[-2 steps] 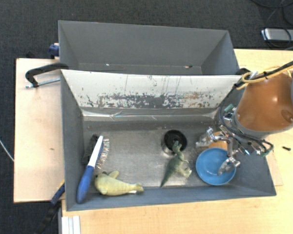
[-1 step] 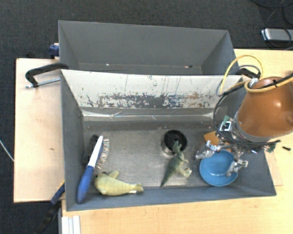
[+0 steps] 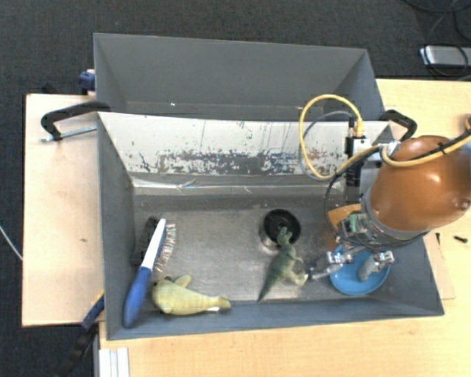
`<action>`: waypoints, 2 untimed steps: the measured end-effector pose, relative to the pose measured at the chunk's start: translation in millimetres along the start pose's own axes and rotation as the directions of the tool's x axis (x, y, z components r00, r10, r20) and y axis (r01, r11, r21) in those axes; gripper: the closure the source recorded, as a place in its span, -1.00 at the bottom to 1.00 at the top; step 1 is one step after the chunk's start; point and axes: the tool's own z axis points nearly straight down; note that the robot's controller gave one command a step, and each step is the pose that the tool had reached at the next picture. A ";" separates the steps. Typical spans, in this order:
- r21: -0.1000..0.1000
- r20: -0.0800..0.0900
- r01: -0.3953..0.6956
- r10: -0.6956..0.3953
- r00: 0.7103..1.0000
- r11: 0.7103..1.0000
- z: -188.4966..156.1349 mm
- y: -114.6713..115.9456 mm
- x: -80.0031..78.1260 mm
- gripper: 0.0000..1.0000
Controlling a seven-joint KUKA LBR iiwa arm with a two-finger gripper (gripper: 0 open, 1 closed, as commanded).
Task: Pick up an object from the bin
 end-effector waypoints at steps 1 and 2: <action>0.001 -0.007 0.001 -0.001 1.000 1.000 -1.3 -1.3 -3.7 -1.00; 0.011 -0.001 0.003 -0.003 1.000 1.000 -4.3 -4.3 -8.0 1.00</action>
Offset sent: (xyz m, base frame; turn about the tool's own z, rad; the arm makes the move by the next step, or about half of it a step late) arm 0.0000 0.0000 0.0000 0.0000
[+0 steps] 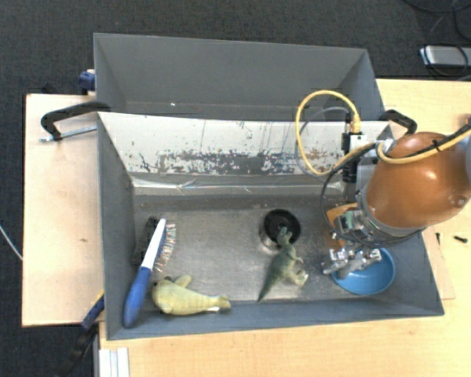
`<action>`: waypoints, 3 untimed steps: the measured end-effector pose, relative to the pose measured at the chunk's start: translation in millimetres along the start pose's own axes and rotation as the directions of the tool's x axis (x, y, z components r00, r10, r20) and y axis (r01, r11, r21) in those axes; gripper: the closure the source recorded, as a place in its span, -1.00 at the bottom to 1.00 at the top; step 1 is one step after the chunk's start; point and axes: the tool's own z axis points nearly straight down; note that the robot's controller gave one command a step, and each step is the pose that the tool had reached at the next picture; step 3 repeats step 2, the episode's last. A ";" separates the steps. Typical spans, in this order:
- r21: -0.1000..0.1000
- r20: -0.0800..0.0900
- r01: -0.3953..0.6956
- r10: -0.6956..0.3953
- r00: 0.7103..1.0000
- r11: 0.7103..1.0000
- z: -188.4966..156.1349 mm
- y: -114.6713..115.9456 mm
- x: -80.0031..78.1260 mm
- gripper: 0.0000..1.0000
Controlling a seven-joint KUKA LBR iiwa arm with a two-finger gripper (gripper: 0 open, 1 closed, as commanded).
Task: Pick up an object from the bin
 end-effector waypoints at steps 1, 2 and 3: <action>-0.002 -0.005 0.000 0.000 1.000 1.000 -29.9 -3.0 -4.5 1.00; -0.002 -0.010 -0.003 0.003 1.000 1.000 -91.1 -5.8 -6.3 1.00; -0.002 -0.010 -0.003 0.003 1.000 1.000 -91.1 -5.8 -6.3 1.00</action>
Offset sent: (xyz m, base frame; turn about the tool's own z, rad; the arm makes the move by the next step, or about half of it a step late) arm 0.0000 -0.0002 0.0274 0.0001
